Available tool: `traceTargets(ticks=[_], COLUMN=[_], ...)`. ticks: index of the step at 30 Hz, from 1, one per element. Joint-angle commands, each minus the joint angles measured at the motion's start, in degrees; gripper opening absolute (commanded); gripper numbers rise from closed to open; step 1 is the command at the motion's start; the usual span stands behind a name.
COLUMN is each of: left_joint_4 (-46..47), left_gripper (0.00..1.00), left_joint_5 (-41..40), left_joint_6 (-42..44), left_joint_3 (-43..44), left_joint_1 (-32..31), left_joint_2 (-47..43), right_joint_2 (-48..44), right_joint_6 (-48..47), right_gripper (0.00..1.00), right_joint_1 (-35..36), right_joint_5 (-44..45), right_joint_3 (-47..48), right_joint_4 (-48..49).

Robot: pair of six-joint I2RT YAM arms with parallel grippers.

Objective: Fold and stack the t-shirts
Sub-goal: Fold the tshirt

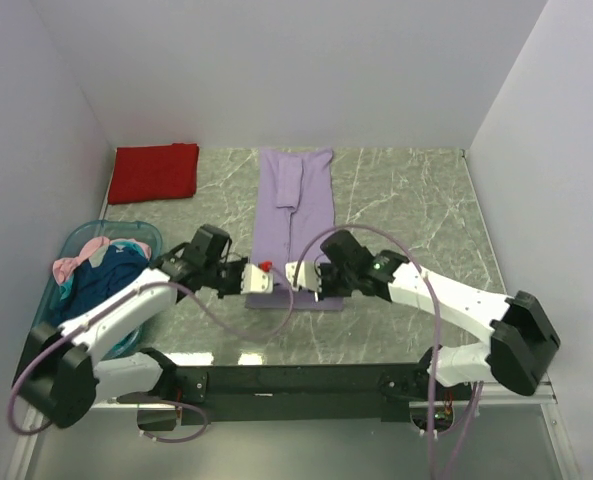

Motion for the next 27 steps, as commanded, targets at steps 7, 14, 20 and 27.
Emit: traceTargets(ticks=[7,14,20,27], left_joint_4=[7.10,10.44,12.64,14.57], left_gripper=[0.00,0.00,0.00,0.00], left_joint_5=[6.70,8.55,8.03,7.41], left_joint_6=[9.42,10.57,11.01,11.09], left_joint_3=[16.65,27.47,33.97,38.64], left_joint_1=[9.57,14.23,15.99,16.43], left_joint_2=[19.53,32.56,40.64,46.36], right_joint_2=[14.87,27.60,36.41,42.30], right_joint_6=[-15.95,-20.96,-22.81,-23.07], right_gripper=[0.00,0.00,0.00,0.00], right_joint_1=[-11.72,-17.09,-19.55,-20.78], right_joint_5=[-3.27,-4.32,-4.50,-4.50], right_joint_3=[16.14,27.40,36.10,42.26], right_joint_4=[-0.85,-0.32,-0.41,-0.32])
